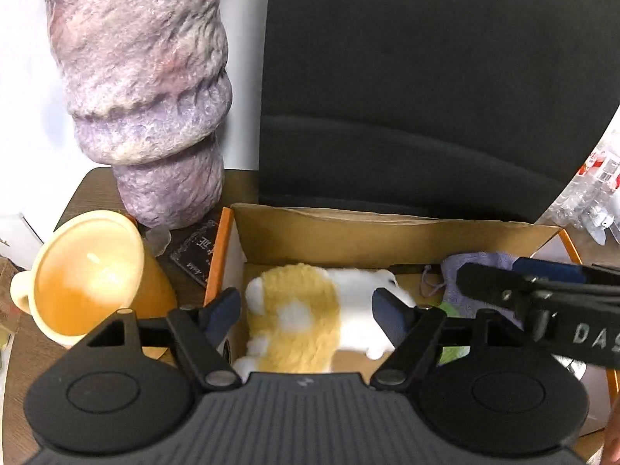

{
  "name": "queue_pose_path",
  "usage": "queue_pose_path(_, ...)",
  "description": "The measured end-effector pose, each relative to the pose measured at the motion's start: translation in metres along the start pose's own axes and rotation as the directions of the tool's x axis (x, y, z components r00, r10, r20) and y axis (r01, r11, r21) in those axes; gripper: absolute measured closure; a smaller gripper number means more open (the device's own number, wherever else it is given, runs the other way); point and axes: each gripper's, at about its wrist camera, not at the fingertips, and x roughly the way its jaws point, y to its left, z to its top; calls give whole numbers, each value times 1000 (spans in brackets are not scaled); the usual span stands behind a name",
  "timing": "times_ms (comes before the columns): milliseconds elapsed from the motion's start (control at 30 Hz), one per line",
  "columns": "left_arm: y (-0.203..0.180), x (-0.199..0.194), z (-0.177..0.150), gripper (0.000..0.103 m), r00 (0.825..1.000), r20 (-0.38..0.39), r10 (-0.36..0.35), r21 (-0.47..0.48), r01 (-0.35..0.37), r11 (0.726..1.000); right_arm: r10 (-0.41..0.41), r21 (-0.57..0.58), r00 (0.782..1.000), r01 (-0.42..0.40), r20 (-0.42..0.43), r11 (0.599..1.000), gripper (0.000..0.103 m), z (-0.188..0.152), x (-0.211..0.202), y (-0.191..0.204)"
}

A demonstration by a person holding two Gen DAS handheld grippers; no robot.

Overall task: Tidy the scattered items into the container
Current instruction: 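Lower the plush toy and green bottle into the box and open both tools, then withdraw both tools from the box back toward the table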

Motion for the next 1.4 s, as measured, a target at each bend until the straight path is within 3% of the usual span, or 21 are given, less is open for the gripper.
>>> queue_pose_path(267,-9,-14,-15,25,999,-44,20,36,-19,999,-18,-24,998,17,-53,1000,39,-2,-19,0)
queue_pose_path(300,-8,-18,-16,21,998,-54,14,30,-12,999,-26,-30,997,24,-66,999,39,-4,-24,0)
queue_pose_path(367,-5,-24,-18,17,997,-80,8,17,-6,1000,-39,-38,995,36,-89,999,32,-10,-31,1)
queue_pose_path(433,-4,-34,-24,17,994,-107,26,20,-24,1000,-59,-61,990,52,-128,997,27,-21,-36,2)
queue_pose_path(733,-18,-100,-55,12,993,-106,55,113,-43,993,-118,-41,965,111,-235,993,24,-58,-82,-7)
queue_pose_path(1100,-39,-170,-99,11,997,-69,23,115,-15,993,-115,-25,975,112,-188,993,18,-96,-158,-5)
queue_pose_path(1400,-44,-214,-161,11,999,-38,6,117,-2,993,-116,-43,984,112,-132,993,15,-153,-210,5)
